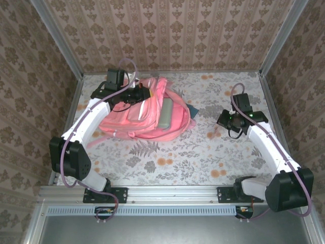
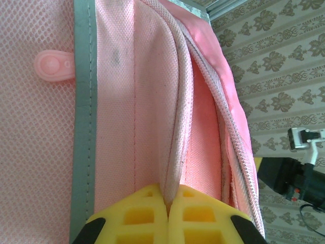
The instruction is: Pack the student bag
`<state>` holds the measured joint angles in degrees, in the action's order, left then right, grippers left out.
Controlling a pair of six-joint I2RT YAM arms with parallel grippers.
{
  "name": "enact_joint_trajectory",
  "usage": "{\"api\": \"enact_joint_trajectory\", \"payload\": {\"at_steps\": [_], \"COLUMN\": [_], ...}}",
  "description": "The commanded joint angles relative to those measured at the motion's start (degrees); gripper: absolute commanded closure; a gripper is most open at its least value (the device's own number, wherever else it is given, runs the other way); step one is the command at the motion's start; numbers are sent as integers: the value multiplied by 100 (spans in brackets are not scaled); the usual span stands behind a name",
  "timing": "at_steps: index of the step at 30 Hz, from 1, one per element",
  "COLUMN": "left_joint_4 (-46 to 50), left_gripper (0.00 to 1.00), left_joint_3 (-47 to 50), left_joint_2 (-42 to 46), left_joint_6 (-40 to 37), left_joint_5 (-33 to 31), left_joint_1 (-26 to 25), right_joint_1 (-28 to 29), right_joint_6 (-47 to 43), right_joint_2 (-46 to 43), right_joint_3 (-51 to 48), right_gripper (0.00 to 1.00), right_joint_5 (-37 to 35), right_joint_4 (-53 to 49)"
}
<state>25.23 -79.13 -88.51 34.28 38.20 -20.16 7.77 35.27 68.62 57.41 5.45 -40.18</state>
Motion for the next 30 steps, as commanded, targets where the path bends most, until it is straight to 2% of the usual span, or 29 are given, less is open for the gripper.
{"api": "enact_joint_trajectory", "payload": {"at_steps": [1, 7, 11, 12, 15, 18, 20, 26, 30], "left_joint_4": [-410, -409, -422, -417, -417, -422, -420, -399, -386], "left_gripper": [100, 100, 100, 100, 100, 100, 100, 100, 100], "left_joint_3": [-82, -67, -45, -33, 3, 21, 38, 56, 62], "left_joint_2": [208, 225, 265, 277, 301, 316, 338, 347, 343], "left_joint_6": [-41, -37, -33, -35, -51, -44, -53, -53, -62], "left_joint_5": [248, 248, 233, 234, 233, 244, 237, 250, 257], "left_joint_1": [26, 27, 23, 27, 22, 34, 32, 47, 56], "right_joint_1": [309, 1015, 1211, 1193, 1189, 1183, 1167, 1051, 1029], "right_joint_6": [175, 333, 396, 444, 512, 759, 991, 1613, 1796], "right_joint_2": [68, 521, 834, 895, 1023, 1066, 1066, 1447, 1799], "right_joint_3": [473, 1239, 1534, 1497, 1215, 724, 317, -824, -1027], "right_gripper": [100, 100, 100, 97, 82, 77, 64, 63, 63], "right_joint_5": [193, 260, 182, 139, 60, -4, -44, 109, 167], "right_joint_4": [-138, -18, -25, -45, 46, 209, 382, 1393, 1839]}}
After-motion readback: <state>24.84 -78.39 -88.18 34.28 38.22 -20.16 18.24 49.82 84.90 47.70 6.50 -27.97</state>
